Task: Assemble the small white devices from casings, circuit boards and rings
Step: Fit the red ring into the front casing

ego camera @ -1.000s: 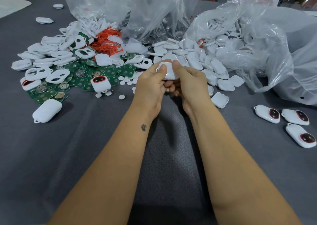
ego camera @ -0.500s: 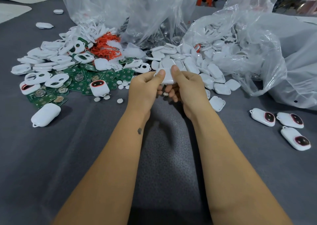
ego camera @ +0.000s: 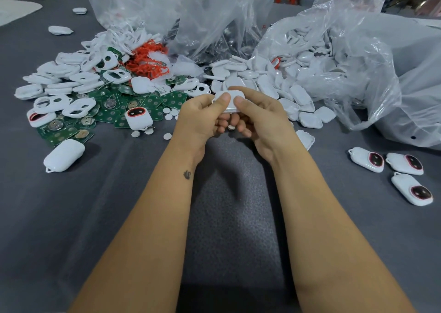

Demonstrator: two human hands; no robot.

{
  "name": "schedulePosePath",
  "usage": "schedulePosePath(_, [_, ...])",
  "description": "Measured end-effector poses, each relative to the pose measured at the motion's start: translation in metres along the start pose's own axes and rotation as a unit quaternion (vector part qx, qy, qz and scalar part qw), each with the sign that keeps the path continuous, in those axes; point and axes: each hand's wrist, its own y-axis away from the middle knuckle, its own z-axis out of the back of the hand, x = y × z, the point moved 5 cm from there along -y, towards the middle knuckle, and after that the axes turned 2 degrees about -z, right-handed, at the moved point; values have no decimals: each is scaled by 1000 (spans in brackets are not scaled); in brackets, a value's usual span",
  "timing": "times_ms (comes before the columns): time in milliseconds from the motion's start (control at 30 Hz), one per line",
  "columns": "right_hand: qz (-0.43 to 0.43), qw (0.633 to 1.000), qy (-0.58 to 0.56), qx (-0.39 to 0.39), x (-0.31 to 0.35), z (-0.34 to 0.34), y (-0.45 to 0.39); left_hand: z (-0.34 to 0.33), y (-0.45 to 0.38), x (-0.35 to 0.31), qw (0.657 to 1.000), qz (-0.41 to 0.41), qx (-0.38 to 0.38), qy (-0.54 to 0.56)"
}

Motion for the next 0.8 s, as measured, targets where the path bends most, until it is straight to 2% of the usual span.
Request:
schedulePosePath(133, [-20, 999, -27, -6, -1, -3, -1, 0, -1, 1, 998, 42, -10, 44])
schedulePosePath(267, [-40, 998, -58, -4, -3, -8, -2, 0, -2, 2, 997, 51, -13, 52])
schedulePosePath(500, [-13, 999, -5, -29, -3, -7, -3, -1, -2, 3, 998, 33, -10, 53])
schedulePosePath(633, [-8, 1000, 4, -13, -1, -8, -2, -1, -2, 2, 999, 8, -16, 43])
schedulePosePath(800, [-4, 1000, 7, 14, 1, -15, 0, -6, 1, -2, 998, -42, 14, 53])
